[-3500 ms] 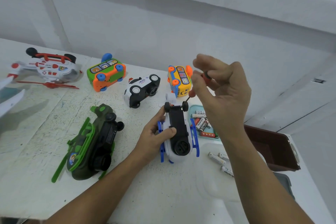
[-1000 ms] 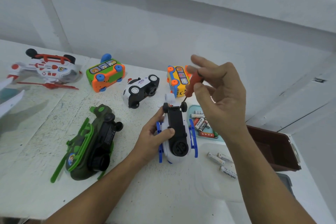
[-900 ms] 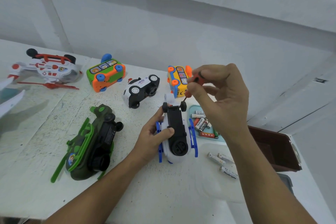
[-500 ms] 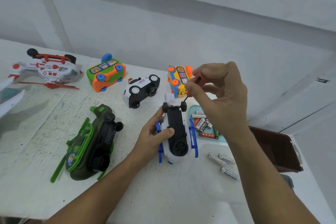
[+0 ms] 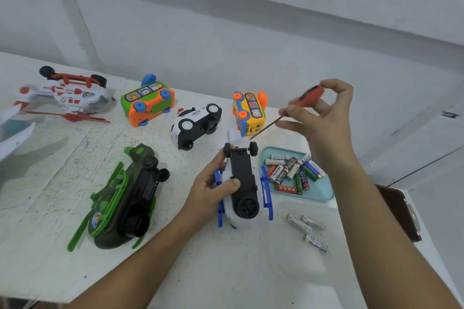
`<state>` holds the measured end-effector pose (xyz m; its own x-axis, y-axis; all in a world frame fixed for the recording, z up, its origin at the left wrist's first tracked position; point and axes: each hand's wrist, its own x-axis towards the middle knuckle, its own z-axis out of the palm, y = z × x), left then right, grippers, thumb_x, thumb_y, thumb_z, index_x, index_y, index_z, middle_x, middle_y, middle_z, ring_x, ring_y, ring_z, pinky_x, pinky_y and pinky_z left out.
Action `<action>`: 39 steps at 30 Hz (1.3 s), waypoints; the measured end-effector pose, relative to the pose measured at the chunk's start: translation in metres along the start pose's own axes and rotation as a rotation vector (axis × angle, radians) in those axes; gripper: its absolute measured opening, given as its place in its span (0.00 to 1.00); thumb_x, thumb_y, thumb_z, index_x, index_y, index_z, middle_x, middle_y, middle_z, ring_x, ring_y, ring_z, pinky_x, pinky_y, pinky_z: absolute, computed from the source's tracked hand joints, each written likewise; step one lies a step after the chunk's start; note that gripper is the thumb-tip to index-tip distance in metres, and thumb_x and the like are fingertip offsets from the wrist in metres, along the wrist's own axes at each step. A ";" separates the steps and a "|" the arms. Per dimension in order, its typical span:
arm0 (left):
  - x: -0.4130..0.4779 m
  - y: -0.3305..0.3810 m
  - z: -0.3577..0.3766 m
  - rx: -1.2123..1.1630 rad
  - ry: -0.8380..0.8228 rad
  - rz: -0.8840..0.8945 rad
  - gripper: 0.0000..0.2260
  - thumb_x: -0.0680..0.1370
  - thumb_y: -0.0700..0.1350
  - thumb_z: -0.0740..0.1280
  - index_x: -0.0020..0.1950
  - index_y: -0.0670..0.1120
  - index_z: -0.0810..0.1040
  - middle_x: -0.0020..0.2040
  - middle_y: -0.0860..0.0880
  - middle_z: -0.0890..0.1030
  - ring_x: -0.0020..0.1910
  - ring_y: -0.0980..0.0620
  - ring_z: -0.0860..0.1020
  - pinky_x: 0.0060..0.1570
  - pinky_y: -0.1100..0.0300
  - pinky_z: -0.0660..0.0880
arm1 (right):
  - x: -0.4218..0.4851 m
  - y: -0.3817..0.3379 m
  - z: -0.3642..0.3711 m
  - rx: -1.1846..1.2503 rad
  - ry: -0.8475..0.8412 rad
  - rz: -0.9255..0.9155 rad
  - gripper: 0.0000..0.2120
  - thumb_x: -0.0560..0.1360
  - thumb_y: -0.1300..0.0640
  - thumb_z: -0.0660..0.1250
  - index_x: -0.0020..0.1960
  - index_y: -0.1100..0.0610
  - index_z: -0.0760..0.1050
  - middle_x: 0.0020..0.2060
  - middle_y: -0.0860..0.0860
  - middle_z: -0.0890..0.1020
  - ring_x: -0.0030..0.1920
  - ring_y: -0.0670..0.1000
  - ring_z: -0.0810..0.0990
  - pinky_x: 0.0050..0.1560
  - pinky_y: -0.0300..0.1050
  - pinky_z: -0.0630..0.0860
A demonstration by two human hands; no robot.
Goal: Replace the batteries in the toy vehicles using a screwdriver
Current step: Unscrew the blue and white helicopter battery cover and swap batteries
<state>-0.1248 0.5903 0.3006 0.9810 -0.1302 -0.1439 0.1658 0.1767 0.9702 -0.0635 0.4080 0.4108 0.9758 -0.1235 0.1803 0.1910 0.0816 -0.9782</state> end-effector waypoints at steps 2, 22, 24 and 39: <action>-0.001 0.001 0.002 -0.002 0.001 0.005 0.28 0.79 0.31 0.62 0.67 0.62 0.63 0.53 0.57 0.71 0.42 0.70 0.81 0.37 0.69 0.77 | 0.018 0.014 -0.021 0.118 0.104 0.088 0.27 0.72 0.76 0.67 0.58 0.50 0.63 0.41 0.60 0.77 0.41 0.59 0.83 0.45 0.53 0.83; -0.005 0.007 0.010 0.000 0.027 0.004 0.26 0.79 0.27 0.57 0.59 0.61 0.69 0.38 0.70 0.81 0.42 0.63 0.83 0.35 0.67 0.78 | 0.072 0.100 -0.146 -0.722 -0.128 0.372 0.07 0.68 0.66 0.77 0.44 0.58 0.84 0.40 0.51 0.86 0.42 0.48 0.83 0.50 0.41 0.76; -0.005 0.007 0.012 -0.003 0.035 0.004 0.27 0.79 0.27 0.58 0.59 0.61 0.69 0.38 0.69 0.81 0.42 0.63 0.83 0.35 0.68 0.78 | 0.073 0.103 -0.146 -0.705 -0.141 0.355 0.08 0.68 0.67 0.77 0.43 0.57 0.84 0.41 0.50 0.86 0.43 0.49 0.83 0.52 0.44 0.76; -0.008 0.010 0.013 0.018 0.062 0.004 0.28 0.79 0.28 0.58 0.62 0.62 0.65 0.50 0.58 0.75 0.40 0.67 0.82 0.34 0.70 0.77 | 0.068 0.094 -0.149 -0.748 -0.085 0.346 0.11 0.71 0.64 0.74 0.53 0.58 0.81 0.44 0.52 0.83 0.44 0.48 0.81 0.38 0.33 0.70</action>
<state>-0.1320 0.5803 0.3141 0.9860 -0.0691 -0.1515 0.1608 0.1590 0.9741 0.0049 0.2603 0.3160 0.9770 -0.1345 -0.1654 -0.2130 -0.5824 -0.7845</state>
